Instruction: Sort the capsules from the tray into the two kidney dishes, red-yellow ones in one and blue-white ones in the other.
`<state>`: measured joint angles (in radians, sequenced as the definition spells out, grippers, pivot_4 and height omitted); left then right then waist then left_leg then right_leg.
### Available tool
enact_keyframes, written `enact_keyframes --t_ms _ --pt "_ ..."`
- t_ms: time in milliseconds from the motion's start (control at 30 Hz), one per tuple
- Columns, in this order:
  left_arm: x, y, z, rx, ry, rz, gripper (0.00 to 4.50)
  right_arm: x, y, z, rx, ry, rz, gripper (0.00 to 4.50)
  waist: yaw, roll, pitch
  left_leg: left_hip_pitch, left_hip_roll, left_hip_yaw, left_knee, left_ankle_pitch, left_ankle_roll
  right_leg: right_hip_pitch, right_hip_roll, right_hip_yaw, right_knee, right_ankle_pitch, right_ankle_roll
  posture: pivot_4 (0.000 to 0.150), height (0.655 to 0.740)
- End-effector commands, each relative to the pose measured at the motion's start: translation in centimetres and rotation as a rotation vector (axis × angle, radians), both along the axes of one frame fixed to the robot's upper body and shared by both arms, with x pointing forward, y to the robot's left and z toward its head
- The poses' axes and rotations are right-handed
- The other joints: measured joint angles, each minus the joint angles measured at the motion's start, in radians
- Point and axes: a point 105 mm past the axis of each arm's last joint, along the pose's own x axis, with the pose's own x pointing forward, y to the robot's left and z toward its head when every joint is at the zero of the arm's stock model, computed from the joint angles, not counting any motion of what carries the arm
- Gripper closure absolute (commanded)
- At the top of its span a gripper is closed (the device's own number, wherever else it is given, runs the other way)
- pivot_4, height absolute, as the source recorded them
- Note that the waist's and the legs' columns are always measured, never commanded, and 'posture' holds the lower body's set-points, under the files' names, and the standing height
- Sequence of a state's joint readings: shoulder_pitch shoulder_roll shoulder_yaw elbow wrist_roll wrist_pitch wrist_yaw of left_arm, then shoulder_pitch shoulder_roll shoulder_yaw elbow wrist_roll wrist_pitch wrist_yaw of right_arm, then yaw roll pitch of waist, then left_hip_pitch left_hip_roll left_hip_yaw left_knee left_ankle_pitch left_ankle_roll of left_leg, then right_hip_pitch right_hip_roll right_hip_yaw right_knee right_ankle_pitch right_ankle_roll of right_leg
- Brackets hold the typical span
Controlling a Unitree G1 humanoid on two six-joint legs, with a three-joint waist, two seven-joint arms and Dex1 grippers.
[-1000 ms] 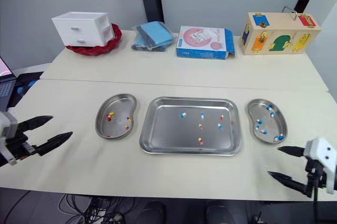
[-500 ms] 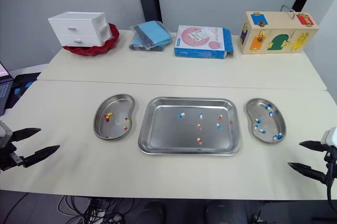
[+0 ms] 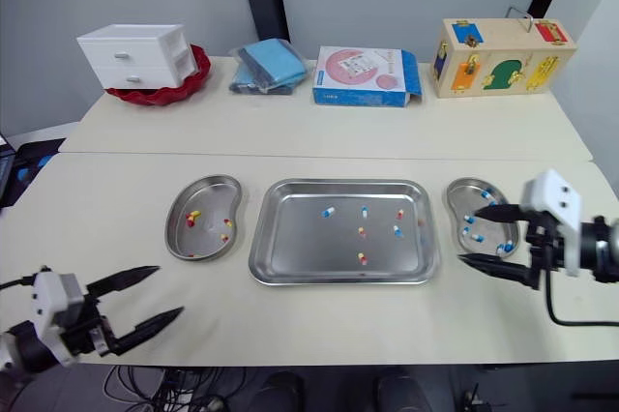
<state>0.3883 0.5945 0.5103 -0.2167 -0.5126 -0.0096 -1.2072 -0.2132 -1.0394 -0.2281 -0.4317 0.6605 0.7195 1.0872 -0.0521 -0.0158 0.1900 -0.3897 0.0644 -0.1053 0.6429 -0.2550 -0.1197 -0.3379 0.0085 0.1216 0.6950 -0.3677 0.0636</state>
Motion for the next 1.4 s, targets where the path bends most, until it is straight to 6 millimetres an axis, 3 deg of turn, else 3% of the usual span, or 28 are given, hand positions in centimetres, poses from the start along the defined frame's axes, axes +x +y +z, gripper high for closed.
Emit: enact_keyframes --t_ms 33,233,367,500,733,1067,1167,1400 --pt "-0.3 -2.2 0.4 -0.051 -0.11 -0.043 0.02 0.9 3.7 -0.2 0.024 0.0 0.082 0.0 -0.001 0.0 0.0 0.0 0.0 0.0 0.0 0.0 0.0 0.0 0.0 0.0 0.0 0.0 0.0 0.15 0.74" --pt "-0.7 -4.2 -0.3 -0.17 -0.179 -0.014 0.02 3.3 9.3 -2.4 -0.048 -0.007 0.162 0.0 0.005 -0.001 0.0 -0.006 0.0 -0.002 0.001 0.0 0.0 -0.006 0.0 -0.002 0.001 0.0 0.0 0.15 0.74" --pt "-1.6 -5.7 -0.2 -0.25 -0.195 0.005 0.02 6.5 13.2 -3.9 -0.043 -0.001 0.125 0.0 -0.001 -0.001 -0.001 -0.009 0.0 -0.002 0.001 0.0 0.0 -0.01 0.0 -0.002 0.003 0.0 0.0 0.15 0.74" --pt "-1.8 -5.9 -0.2 -0.286 -0.233 0.055 0.02 9.1 15.7 -4.4 -0.044 -0.018 0.07 0.0 -0.006 -0.001 -0.001 -0.008 0.0 -0.002 0.001 0.0 0.0 -0.012 0.001 -0.002 0.005 0.001 -0.001 0.15 0.74" --pt "-1.7 -5.9 -0.2 -0.328 -0.234 0.134 0.02 10.8 17.4 -5.4 -0.08 -0.037 0.049 0.0 -0.001 -0.001 -0.001 -0.01 0.0 -0.002 0.001 0.0 0.0 -0.013 0.0 -0.002 0.004 0.001 -0.001 0.15 0.74" --pt "-1.8 -6.3 0.0 -0.354 -0.236 0.154 0.02 12.1 17.4 -7.7 -0.144 -0.039 0.013 0.0 -0.007 -0.001 -0.001 -0.01 0.0 -0.002 0.0 0.0 0.0 -0.013 0.0 -0.002 0.004 0.001 -0.001 0.15 0.74" --pt "-1.6 -6.1 -0.3 -0.348 -0.236 0.154 0.0 12.0 17.5 -8.0 -0.154 -0.04 0.023 0.63 -0.007 -0.001 -0.001 -0.01 0.0 -0.002 0.0 0.0 0.0 -0.013 0.0 -0.002 0.004 0.001 -0.001 0.15 0.74" --pt "-1.5 -5.8 -0.7 -0.343 -0.235 0.153 0.0 11.8 17.3 -8.5 -0.181 -0.049 0.038 2.86 -0.008 -0.001 -0.001 -0.01 0.0 -0.002 0.0 0.0 0.0 -0.013 0.0 -0.002 0.004 0.001 -0.001 0.15 0.74"
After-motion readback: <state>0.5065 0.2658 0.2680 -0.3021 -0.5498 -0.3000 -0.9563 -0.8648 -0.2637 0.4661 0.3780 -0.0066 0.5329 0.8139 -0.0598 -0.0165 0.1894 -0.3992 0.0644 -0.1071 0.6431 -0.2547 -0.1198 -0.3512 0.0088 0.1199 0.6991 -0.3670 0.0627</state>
